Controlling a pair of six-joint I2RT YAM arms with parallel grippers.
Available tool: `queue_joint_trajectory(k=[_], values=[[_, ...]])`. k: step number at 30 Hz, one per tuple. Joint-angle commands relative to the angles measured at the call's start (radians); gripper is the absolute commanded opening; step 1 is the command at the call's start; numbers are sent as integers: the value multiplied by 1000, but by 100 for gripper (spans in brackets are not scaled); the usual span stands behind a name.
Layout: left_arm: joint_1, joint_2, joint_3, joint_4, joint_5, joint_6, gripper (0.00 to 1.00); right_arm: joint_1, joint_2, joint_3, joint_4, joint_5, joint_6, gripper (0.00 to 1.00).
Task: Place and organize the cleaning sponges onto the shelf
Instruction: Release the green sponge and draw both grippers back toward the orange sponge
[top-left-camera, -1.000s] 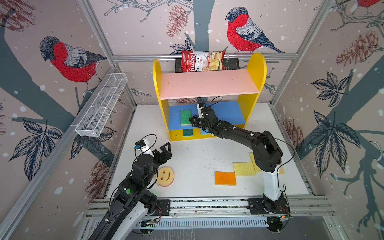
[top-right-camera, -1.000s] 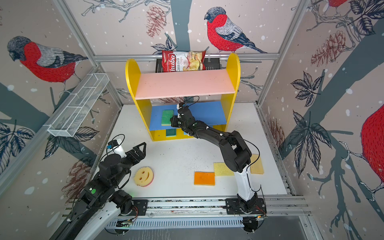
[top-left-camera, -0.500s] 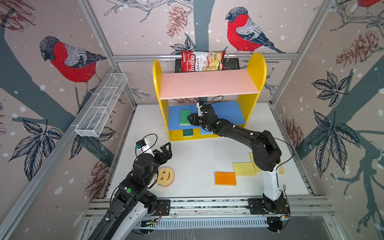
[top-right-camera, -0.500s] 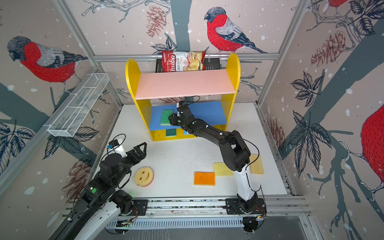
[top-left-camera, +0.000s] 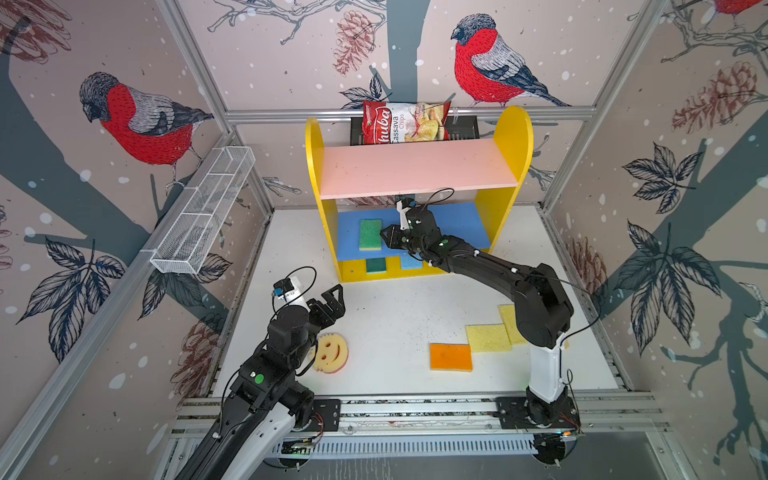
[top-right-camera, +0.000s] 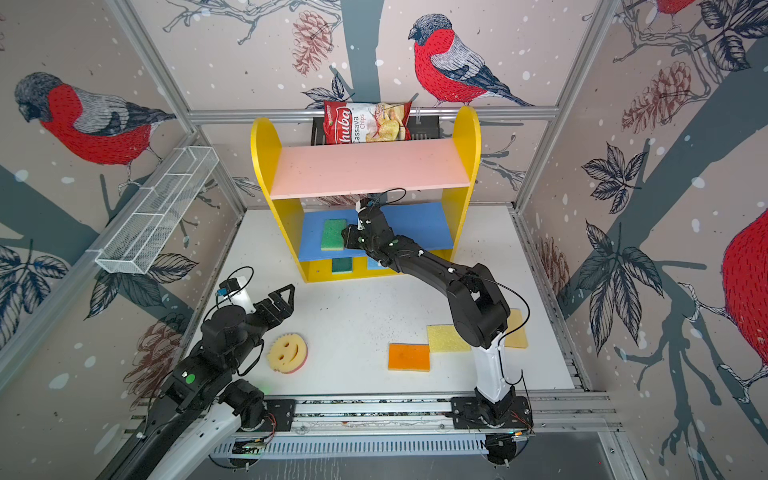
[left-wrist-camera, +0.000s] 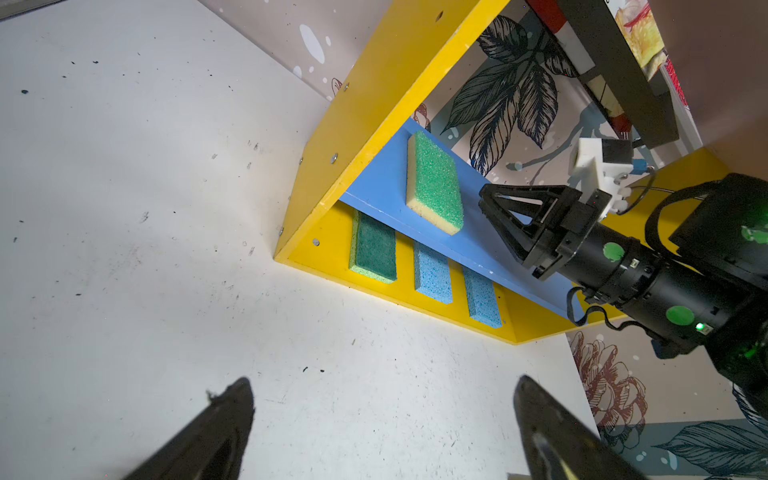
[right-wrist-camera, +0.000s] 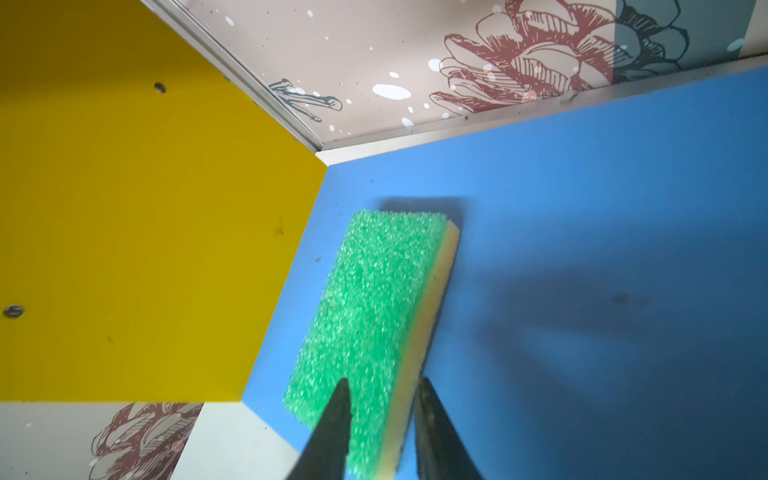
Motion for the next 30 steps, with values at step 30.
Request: queue_joint_trajectory(k=[30], values=[[-443,802,134,340,329,262,74,-391,-767,-838,-40,109,30,36]])
